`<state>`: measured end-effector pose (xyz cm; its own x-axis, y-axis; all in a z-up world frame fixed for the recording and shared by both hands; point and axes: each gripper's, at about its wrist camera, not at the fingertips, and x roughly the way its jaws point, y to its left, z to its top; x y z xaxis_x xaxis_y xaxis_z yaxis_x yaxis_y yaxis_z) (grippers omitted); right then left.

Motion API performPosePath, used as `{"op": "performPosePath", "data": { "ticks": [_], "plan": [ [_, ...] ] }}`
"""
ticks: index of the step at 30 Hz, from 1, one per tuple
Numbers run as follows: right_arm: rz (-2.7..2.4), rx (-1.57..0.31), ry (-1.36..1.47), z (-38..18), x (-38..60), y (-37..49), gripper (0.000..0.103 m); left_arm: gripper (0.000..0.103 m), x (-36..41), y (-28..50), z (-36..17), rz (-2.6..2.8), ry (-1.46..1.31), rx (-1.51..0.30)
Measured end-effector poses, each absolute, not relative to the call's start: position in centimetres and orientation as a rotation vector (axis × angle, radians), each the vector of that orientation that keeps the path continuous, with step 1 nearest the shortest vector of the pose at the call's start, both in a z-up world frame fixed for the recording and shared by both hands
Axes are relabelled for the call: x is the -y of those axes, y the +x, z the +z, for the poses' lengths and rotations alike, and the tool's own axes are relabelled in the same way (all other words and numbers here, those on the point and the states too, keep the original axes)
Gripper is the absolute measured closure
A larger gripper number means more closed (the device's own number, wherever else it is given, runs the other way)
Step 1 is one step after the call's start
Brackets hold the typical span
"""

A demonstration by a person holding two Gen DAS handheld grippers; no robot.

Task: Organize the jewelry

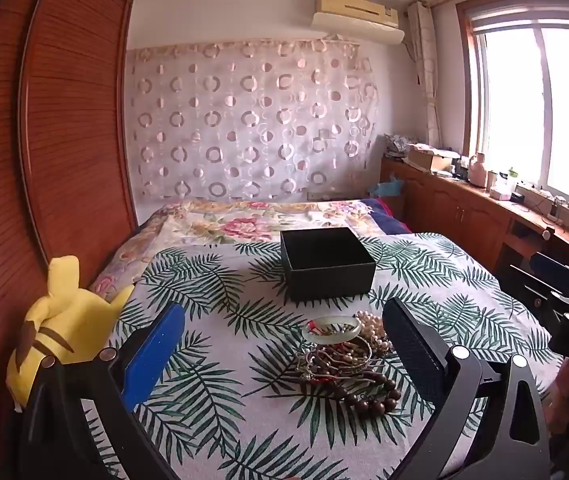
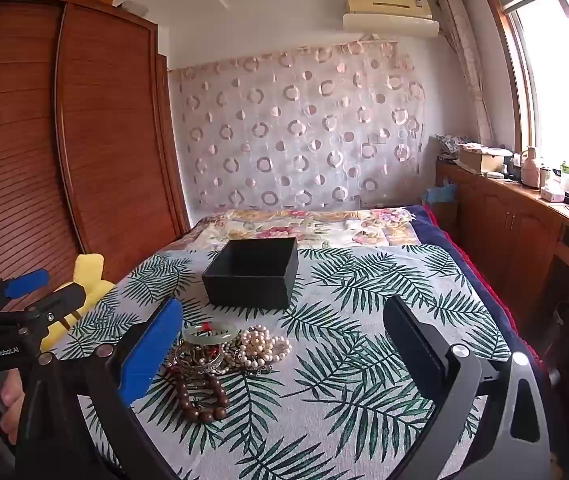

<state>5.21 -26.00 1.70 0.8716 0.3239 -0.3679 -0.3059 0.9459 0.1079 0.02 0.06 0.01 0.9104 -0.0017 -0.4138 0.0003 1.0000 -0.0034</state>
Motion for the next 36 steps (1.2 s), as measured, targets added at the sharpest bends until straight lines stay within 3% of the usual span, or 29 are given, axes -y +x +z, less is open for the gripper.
{"op": "performPosePath", "data": {
  "ticks": [36],
  "plan": [
    [0.330,-0.397,0.054,1.7,26.0,5.1,0.002,0.007,-0.5,-0.2,1.9,-0.004,0.001,-0.410]
  ]
}}
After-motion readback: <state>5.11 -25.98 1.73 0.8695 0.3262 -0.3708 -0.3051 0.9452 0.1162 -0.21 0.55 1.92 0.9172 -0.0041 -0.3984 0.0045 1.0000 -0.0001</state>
